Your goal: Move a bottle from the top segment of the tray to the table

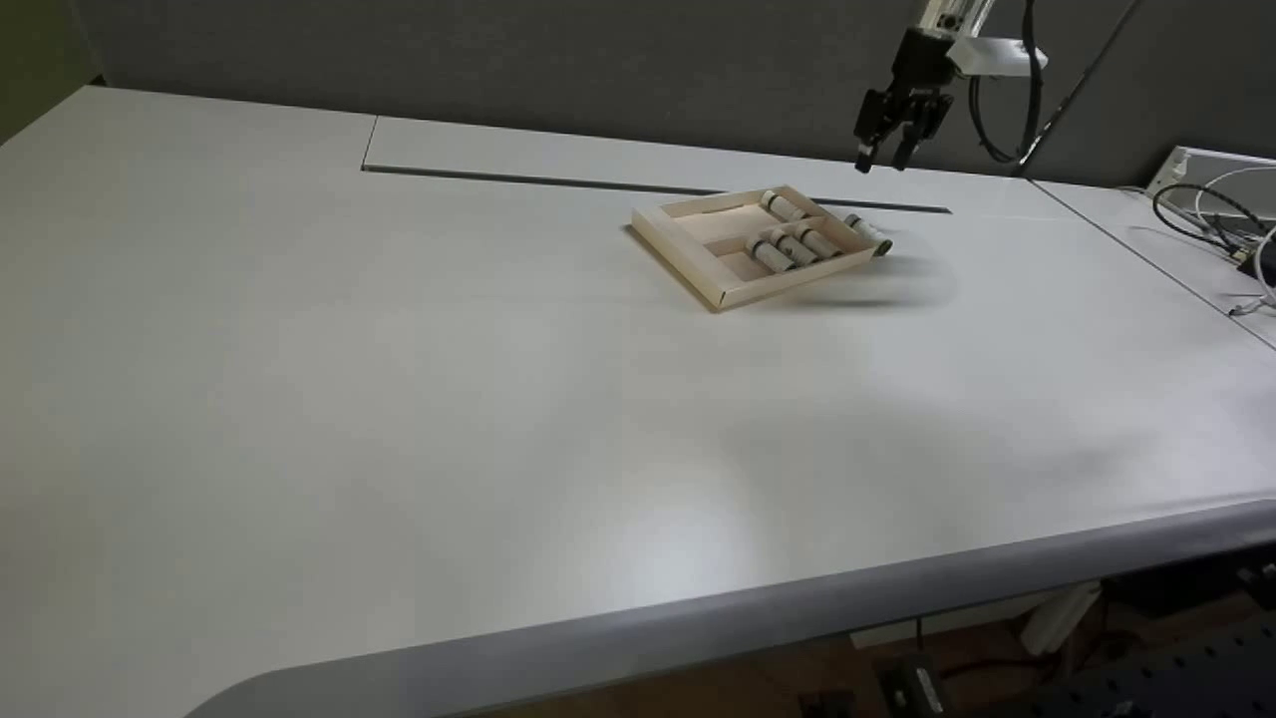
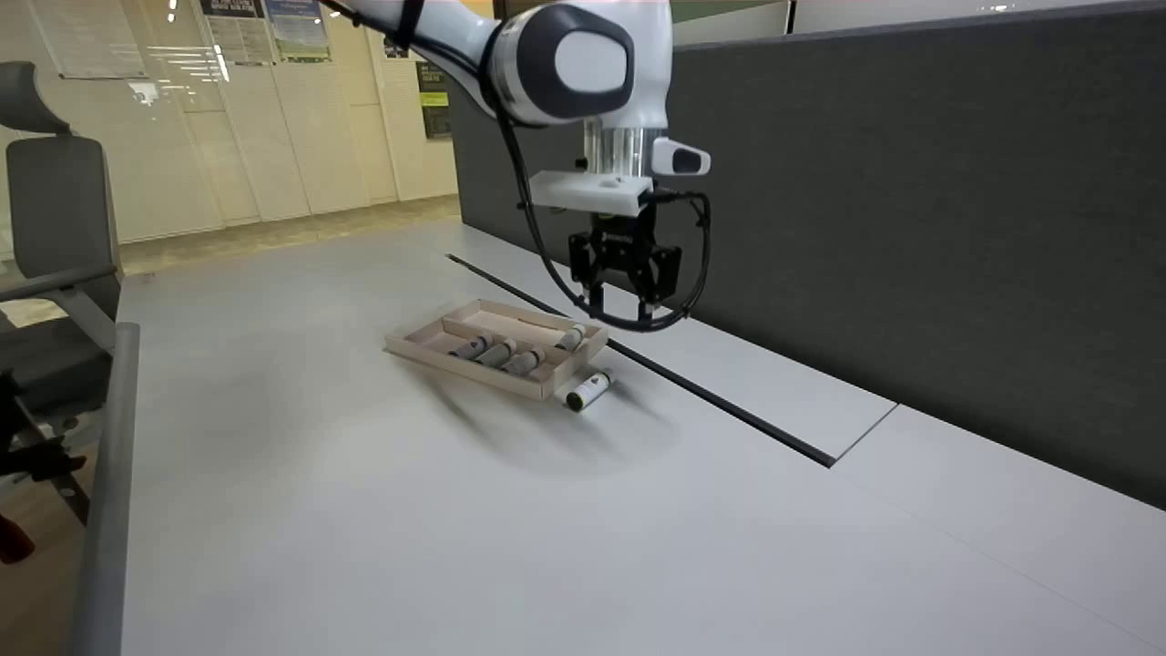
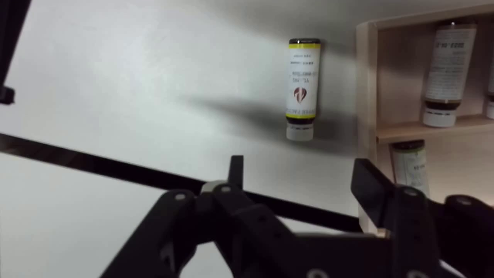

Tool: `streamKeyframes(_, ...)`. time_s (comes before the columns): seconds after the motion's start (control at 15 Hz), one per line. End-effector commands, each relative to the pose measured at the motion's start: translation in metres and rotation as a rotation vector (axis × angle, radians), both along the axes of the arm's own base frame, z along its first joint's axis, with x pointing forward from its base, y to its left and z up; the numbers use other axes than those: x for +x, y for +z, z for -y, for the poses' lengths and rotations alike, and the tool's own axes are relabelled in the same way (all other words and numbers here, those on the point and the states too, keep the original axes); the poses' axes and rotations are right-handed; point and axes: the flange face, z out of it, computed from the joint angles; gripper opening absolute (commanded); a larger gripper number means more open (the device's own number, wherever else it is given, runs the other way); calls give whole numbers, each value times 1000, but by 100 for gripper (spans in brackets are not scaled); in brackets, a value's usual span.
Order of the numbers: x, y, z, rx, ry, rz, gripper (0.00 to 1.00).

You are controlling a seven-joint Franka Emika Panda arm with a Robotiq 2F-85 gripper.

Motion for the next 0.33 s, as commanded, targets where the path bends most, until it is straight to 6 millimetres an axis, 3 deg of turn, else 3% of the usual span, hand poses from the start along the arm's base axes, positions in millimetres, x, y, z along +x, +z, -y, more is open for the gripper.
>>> streamKeyframes(0.0, -10, 66, 5, 9, -49, 15, 100)
streamKeyframes(0.07, 2, 37, 4, -1, -7, 26, 87)
streamKeyframes(0.2, -1, 64, 6, 0, -14, 31, 100)
streamKeyframes(0.27, -2, 68, 7, 1, -15, 31, 100)
